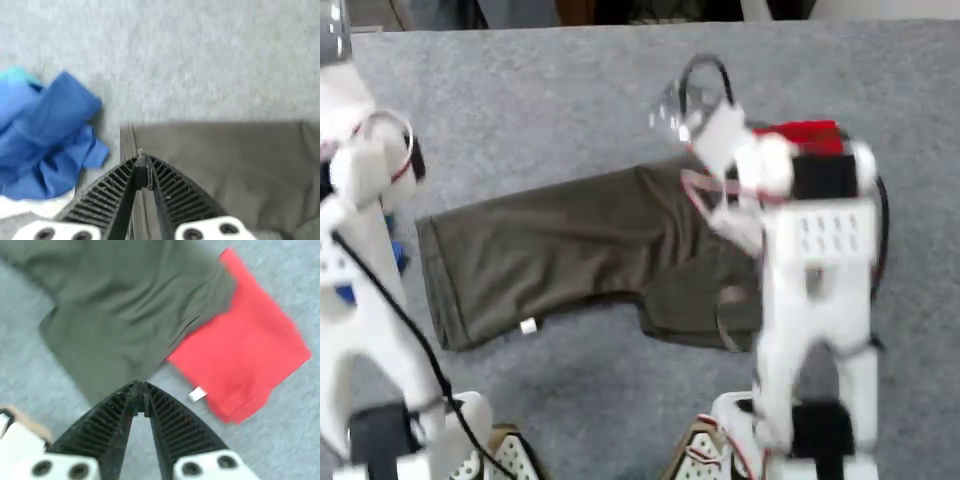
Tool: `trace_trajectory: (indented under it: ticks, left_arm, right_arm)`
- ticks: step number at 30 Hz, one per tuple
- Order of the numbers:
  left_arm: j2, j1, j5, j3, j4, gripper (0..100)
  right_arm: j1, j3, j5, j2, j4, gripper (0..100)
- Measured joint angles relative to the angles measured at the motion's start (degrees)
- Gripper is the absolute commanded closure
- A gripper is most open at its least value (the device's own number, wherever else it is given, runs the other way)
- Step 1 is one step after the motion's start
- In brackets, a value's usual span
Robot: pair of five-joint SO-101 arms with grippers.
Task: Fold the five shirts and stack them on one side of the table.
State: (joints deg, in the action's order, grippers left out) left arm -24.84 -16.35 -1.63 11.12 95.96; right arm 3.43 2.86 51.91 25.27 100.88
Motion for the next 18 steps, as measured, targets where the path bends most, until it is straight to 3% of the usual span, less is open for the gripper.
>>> trace_trajectory:
  ticks: [5, 13, 18]
  left_arm:
    - [-13.98, 0.0, 1.05, -23.12, -5.01, 97]
    - [-38.59, -0.09, 14.59, -63.91, -18.55, 97]
    - [-41.32, -3.34, 20.48, -75.87, -22.95, 97]
  right_arm:
    - [-4.04, 16.88, 0.0, 11.52, 0.09, 97.7]
    - [-14.33, 27.34, 0.0, 12.22, 0.09, 81.9]
    - [-17.23, 30.07, -1.67, 12.04, 0.0, 81.8]
